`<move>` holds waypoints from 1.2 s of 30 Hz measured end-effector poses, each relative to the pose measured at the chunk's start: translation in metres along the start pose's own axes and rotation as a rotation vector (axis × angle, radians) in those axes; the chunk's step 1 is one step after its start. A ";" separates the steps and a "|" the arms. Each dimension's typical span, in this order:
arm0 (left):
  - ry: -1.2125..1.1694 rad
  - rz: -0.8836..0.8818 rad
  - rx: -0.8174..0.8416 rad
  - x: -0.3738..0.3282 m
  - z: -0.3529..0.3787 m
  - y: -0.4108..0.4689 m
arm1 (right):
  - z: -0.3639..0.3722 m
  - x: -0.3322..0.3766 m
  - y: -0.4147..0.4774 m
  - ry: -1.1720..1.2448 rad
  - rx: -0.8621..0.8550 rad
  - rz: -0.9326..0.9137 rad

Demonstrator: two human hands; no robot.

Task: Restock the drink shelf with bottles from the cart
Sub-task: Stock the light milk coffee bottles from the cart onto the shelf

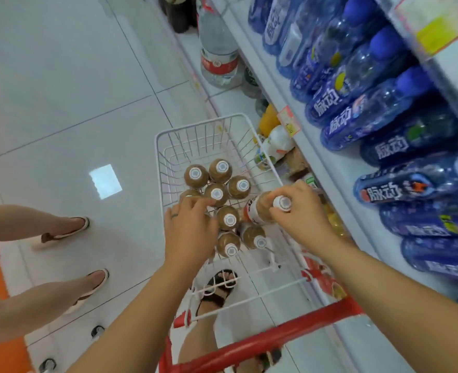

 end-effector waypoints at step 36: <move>-0.378 1.565 0.247 -0.531 -0.117 -0.275 | -0.366 0.110 -0.456 0.274 -1.172 -0.270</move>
Point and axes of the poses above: each hand's wrist, its own y-axis towards the middle knuckle, its own z-axis out of the palm, x = y × z, the point moved 2 cm from there along y, towards the middle knuckle, and after that the axes turned 12 degrees about x, right-handed, at the moved point
